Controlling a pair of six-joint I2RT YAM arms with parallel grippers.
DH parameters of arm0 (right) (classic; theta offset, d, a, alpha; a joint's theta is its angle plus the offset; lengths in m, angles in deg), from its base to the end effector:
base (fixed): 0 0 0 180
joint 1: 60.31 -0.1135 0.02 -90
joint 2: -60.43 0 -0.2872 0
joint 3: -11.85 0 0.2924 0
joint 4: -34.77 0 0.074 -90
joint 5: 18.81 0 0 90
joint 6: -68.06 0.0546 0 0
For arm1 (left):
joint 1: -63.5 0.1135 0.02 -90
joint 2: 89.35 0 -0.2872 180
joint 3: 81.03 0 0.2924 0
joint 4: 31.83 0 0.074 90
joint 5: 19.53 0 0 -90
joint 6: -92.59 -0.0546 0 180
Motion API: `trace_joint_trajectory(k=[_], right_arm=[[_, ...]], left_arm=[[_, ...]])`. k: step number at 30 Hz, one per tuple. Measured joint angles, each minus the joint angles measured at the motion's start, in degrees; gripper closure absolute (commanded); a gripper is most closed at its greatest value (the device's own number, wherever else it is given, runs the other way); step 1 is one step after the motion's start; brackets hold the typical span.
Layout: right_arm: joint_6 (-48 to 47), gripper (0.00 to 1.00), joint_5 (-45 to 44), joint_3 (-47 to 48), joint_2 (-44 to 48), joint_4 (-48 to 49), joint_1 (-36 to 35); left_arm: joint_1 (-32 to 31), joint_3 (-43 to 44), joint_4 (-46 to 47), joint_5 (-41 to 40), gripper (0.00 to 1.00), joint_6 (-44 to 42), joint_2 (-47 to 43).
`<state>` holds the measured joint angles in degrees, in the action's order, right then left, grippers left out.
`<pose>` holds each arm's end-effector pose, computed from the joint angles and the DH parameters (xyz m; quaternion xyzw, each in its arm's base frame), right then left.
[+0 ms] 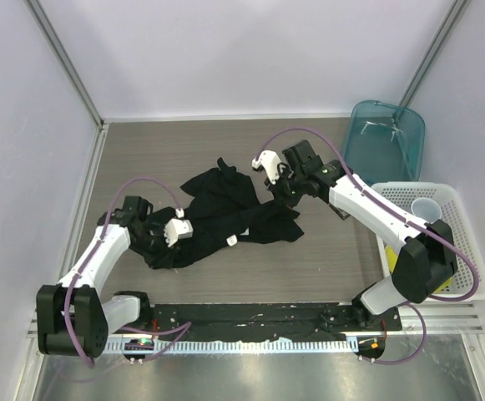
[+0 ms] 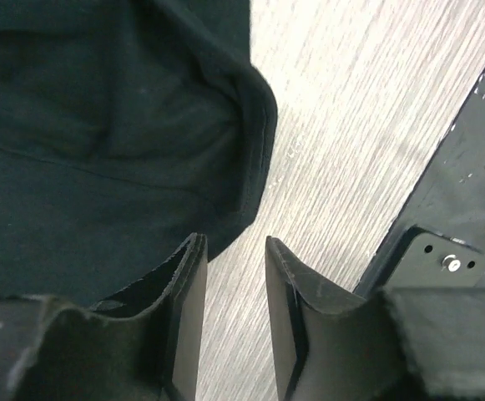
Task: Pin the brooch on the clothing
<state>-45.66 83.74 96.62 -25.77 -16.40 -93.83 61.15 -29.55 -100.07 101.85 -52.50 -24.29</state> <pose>0.3024 0.2145 0.2916 -0.4818 0.8097 0.1304 0.3087 0.1989 -0.0366 0.1859 0.4784 0.8329 -0.2112 0.1813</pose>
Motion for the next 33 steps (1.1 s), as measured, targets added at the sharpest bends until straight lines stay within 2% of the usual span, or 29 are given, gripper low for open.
trace_joint_trajectory(k=[1,4,6,19,25,26,28,29,31,33], right_arm=[[0.02,0.99,0.02,-0.22,0.0,0.04,0.0],[0.09,0.99,0.04,-0.87,0.0,0.28,0.0],[0.11,0.99,0.17,-1.16,0.0,0.39,0.0],[0.11,0.99,0.39,-1.9,0.0,0.59,0.0],[0.09,0.99,0.59,-1.92,-0.09,0.55,0.0],[0.09,0.99,0.59,-1.92,-0.11,0.52,0.0],[0.07,0.99,0.59,-1.92,-0.09,0.55,0.0],[0.07,0.99,0.59,-1.92,-0.09,0.52,0.0],[0.02,0.99,0.57,-1.92,-0.09,0.55,0.0],[-0.11,0.99,0.5,-1.95,-0.09,0.52,0.0]], left_arm=[[-0.72,-1.2,0.24,-0.76,0.52,-0.66,-0.09],[-1.03,-2.97,1.01,-2.99,0.43,-2.03,-0.13],[-1.03,-3.37,1.79,-3.63,0.41,-2.62,-0.13],[-5.31,-6.58,5.97,-4.26,0.43,-4.13,-6.14],[-11.63,-6.62,7.56,-5.03,0.45,-4.35,-5.29],[-12.46,-6.64,7.8,-5.14,0.47,-4.33,-4.94],[-13.94,-6.8,8.55,-5.84,0.6,-3.96,-3.63],[-14.51,-6.91,9.09,-6.47,0.79,-3.72,-2.75],[-15.08,-7.21,9.99,-8.17,0.99,-2.97,-1.09],[-15.3,-7.28,10.84,-10.34,1.0,-1.88,-0.28]])
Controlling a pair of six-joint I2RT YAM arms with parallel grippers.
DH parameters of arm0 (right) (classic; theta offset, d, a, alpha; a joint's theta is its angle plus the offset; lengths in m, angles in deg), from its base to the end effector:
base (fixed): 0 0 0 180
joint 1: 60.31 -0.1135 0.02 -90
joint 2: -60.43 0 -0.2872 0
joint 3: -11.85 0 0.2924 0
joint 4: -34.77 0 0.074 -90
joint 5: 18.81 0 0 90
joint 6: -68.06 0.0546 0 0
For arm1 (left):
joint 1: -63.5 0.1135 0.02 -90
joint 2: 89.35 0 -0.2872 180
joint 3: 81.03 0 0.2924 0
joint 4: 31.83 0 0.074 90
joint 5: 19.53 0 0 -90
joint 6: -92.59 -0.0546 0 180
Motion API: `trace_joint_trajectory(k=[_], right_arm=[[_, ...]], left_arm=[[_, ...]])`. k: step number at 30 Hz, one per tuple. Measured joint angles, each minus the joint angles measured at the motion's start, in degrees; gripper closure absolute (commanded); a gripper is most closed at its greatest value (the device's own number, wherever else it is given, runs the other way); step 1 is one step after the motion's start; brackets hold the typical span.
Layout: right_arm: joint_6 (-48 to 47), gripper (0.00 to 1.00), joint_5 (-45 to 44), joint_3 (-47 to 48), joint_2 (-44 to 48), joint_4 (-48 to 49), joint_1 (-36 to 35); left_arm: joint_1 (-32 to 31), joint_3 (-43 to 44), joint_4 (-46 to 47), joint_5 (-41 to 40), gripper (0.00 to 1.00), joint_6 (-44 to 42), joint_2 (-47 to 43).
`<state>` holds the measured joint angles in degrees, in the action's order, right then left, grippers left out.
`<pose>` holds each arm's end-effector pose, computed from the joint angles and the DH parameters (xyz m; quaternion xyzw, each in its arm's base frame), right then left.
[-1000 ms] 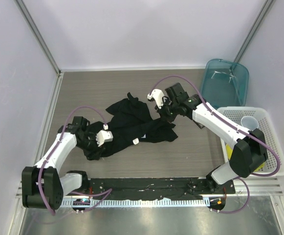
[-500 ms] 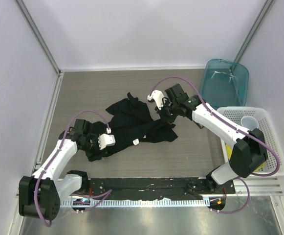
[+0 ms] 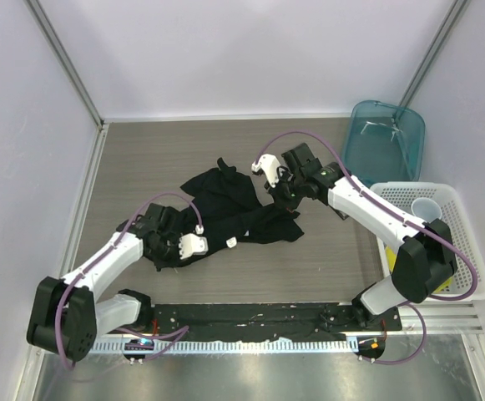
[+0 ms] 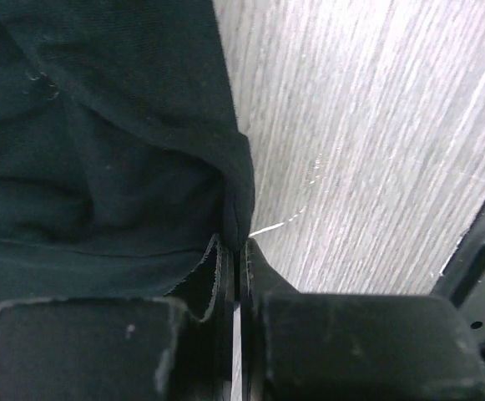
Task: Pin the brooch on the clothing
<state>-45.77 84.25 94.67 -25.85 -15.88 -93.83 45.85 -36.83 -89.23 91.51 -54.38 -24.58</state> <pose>0.2998 0.2134 0.2794 -0.4843 0.8124 0.1337 0.2959 0.1821 -0.0785 0.1484 0.6079 0.7661 -0.1363 0.1581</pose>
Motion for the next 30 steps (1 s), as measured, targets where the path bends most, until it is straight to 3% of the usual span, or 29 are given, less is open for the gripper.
trace_joint_trajectory(k=[5,9,11,13,16,19,22,26,30], right_arm=[[-0.72,0.99,-0.79,1.09,-0.15,-0.31,0.31],[-1.53,0.99,-0.98,2.54,1.73,1.18,-1.4],[-2.67,0.99,-1.99,0.17,5.29,2.6,-6.08],[-5.95,0.99,-3.04,-8.28,13.0,4.7,-18.43],[-9.86,0.99,-2.38,-17.59,17.55,4.0,-27.32],[-13.49,0.99,-5.88,-23.85,13.55,4.09,-20.59],[-13.7,0.99,-8.0,-21.75,3.85,4.26,-11.26],[-12.22,0.99,-8.31,-11.37,-3.82,4.13,-3.37],[-9.68,0.99,-5.4,-0.66,-3.98,3.63,-0.7]], left_arm=[[0.87,1.95,0.39,-2.4,1.0,4.74,-3.08],[6.45,5.11,1.99,-1.88,1.0,8.57,-10.78],[11.06,6.47,2.67,-0.83,1.0,9.55,-13.14],[15.06,6.95,2.67,0.83,1.0,9.27,-14.51],[16.33,5.92,2.08,1.97,1.0,6.82,-16.02],[16.33,2.67,1.95,2.51,1.0,3.87,-17.53],[16.33,0.52,1.36,2.05,1.0,2.03,-15.45],[16.33,1.57,2.23,0.92,1.0,4.35,-8.24],[16.65,11.69,-0.09,3.37,1.0,10.03,-2.82]])
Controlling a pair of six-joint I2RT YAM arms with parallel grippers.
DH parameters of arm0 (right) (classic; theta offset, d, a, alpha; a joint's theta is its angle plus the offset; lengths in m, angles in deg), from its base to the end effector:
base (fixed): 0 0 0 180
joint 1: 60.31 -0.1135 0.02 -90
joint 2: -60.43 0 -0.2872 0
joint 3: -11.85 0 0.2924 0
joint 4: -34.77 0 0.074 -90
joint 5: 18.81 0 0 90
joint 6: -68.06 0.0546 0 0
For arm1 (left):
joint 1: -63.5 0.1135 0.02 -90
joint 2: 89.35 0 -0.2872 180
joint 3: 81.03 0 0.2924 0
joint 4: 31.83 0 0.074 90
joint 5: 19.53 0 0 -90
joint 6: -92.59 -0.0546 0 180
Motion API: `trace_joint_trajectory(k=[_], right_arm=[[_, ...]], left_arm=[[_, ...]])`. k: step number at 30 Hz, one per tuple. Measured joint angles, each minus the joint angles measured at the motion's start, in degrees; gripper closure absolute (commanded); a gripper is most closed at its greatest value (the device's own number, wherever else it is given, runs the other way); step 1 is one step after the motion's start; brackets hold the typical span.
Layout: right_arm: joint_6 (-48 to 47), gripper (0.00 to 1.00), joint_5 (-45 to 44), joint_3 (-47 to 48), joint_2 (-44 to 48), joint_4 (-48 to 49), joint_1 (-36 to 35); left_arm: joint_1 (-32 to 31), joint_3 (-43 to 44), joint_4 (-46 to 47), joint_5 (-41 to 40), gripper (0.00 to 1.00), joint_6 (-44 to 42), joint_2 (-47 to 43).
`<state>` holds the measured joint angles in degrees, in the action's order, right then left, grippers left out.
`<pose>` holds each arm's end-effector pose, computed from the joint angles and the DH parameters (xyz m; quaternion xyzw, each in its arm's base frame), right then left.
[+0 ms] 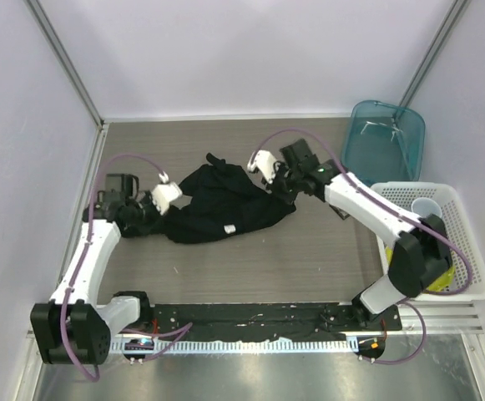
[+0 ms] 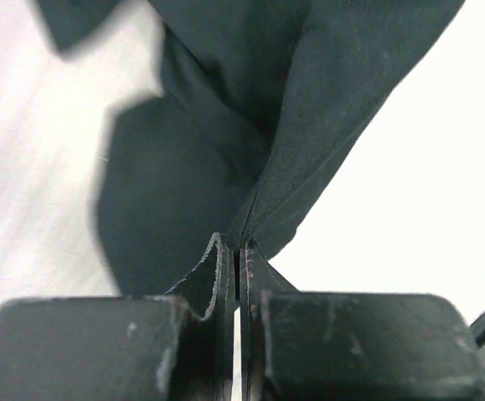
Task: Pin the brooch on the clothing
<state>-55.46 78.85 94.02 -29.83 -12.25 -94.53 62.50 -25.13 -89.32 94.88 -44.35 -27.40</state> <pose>0.3135 0.2220 0.2545 -0.5471 0.7792 0.0656 0.2987 0.2304 -0.0266 0.2254 0.4307 0.8497 -0.1022 0.2863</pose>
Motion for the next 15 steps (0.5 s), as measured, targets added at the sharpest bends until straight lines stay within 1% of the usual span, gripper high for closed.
trace_joint_trajectory(k=[2,4,6,8,9,10,11,12,14,15], right_arm=[[1.01,0.99,3.78,2.05,3.15,1.01,1.44],[0.52,0.99,5.99,-1.31,11.74,1.68,1.73],[-1.27,0.99,6.36,-8.24,23.82,1.53,0.2],[-4.04,0.99,6.12,-15.65,34.82,1.79,-4.22],[-5.55,0.99,5.31,-19.04,38.69,1.97,-6.51],[-7.02,0.99,4.2,-21.92,40.3,3.32,-8.24],[-8.85,0.99,2.03,-26.16,40.54,5.95,-9.73],[-9.94,0.99,0.42,-28.59,38.73,7.43,-10.21],[-10.75,0.99,-3.96,-30.99,30.27,9.46,-10.43],[-10.64,0.99,-5.75,-30.29,23.98,10.25,-10.4]], left_arm=[[1.16,6.32,-0.74,3.87,1.0,1.11,-0.87],[2.43,8.83,-0.17,7.32,1.0,-0.13,-6.54],[2.91,6.95,-0.79,9.05,1.0,-4.13,-15.21],[2.86,1.81,-3.23,9.94,1.0,-10.47,-24.68],[2.67,-1.22,-5.07,9.62,1.0,-13.68,-28.52],[2.6,-3.93,-5.92,8.96,1.0,-15.87,-30.45],[2.6,-8.13,-6.16,7.74,1.0,-18.56,-31.56],[2.62,-11.32,-6.14,6.32,1.0,-20.22,-31.43],[2.6,-17.44,-5.92,3.23,1.0,-22.56,-29.03],[2.58,-18.93,-5.9,1.92,1.0,-22.88,-27.47]])
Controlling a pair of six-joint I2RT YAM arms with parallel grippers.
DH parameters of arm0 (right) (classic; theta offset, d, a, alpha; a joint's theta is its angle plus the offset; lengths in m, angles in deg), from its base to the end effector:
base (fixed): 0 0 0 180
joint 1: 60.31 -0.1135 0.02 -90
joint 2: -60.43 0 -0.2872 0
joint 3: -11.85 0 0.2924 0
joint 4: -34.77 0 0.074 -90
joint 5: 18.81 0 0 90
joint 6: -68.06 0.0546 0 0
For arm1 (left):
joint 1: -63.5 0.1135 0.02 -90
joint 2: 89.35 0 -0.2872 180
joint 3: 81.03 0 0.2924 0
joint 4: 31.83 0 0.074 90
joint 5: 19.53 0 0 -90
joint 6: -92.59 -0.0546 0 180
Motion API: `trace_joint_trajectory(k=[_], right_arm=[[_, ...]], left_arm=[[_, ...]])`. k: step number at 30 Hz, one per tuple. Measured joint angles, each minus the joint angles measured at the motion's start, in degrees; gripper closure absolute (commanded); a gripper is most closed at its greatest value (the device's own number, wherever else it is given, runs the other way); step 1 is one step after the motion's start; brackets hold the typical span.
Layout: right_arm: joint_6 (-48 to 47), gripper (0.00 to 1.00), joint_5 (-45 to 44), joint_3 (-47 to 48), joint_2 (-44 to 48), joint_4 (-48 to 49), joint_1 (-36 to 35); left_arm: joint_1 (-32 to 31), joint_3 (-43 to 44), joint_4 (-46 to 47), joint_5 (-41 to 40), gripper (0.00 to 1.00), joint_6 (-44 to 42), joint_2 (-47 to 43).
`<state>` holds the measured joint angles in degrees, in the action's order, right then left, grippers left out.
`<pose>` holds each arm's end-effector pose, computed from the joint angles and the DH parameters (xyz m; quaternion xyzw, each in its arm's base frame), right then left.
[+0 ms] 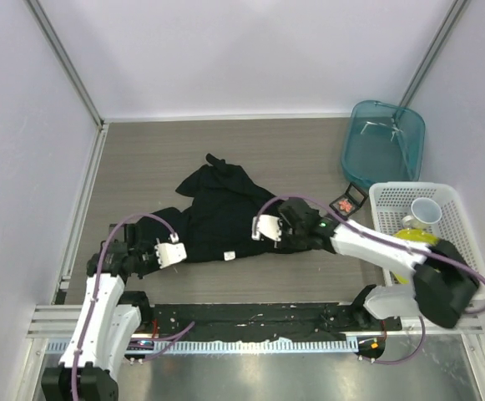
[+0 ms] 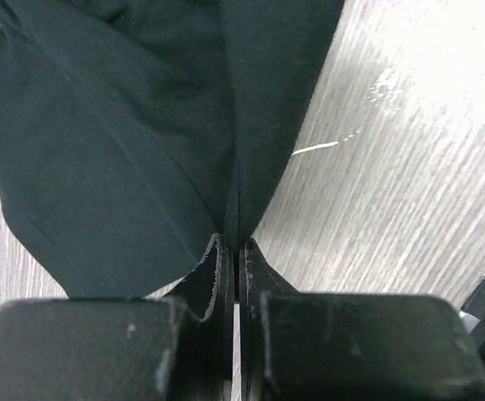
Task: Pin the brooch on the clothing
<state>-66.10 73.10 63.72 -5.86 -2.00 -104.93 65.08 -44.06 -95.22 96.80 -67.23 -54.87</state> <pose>0.1897 0.1897 0.2035 -0.6637 0.6700 0.0171 0.3321 0.1358 -0.0205 0.1814 0.5760 0.7482 -0.0363 0.3273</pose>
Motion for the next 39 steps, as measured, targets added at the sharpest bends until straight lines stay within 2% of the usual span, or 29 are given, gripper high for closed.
trace_joint_trajectory(k=[2,4,7,8,11,17,24,39], right_arm=[[0.81,0.99,-2.23,3.69,-10.29,0.48,0.13],[1.31,0.96,-2.95,6.47,-13.9,1.6,0.28],[1.49,0.67,-2.95,9.46,-13.33,2.69,0.5],[1.53,0.54,-2.47,10.19,-12.81,2.8,0.59],[1.05,0.47,0.26,11.06,-11.13,1.79,1.6],[0.09,0.43,7.45,13.38,-10.82,-6.95,6.25],[0.79,0.47,16.61,24.11,-20.72,-15.8,13.77],[0.48,0.54,23.87,28.7,-31.69,-24.04,14.49]], left_arm=[[-0.07,0.13,1.22,-1.92,1.0,0.63,4.57],[-0.07,2.34,2.8,-3.61,1.0,2.08,9.14],[-0.04,5.25,6.05,-5.16,1.0,4.11,13.46],[-0.04,5.66,7.17,-5.42,1.0,4.74,13.84],[-0.04,5.73,9.05,-5.57,1.0,5.38,13.68],[-0.07,5.73,10.16,-5.55,1.0,5.57,13.75],[-0.04,5.73,10.69,-5.53,1.0,6.27,13.92],[-0.04,5.73,11.04,-5.53,1.0,6.4,15.39]])
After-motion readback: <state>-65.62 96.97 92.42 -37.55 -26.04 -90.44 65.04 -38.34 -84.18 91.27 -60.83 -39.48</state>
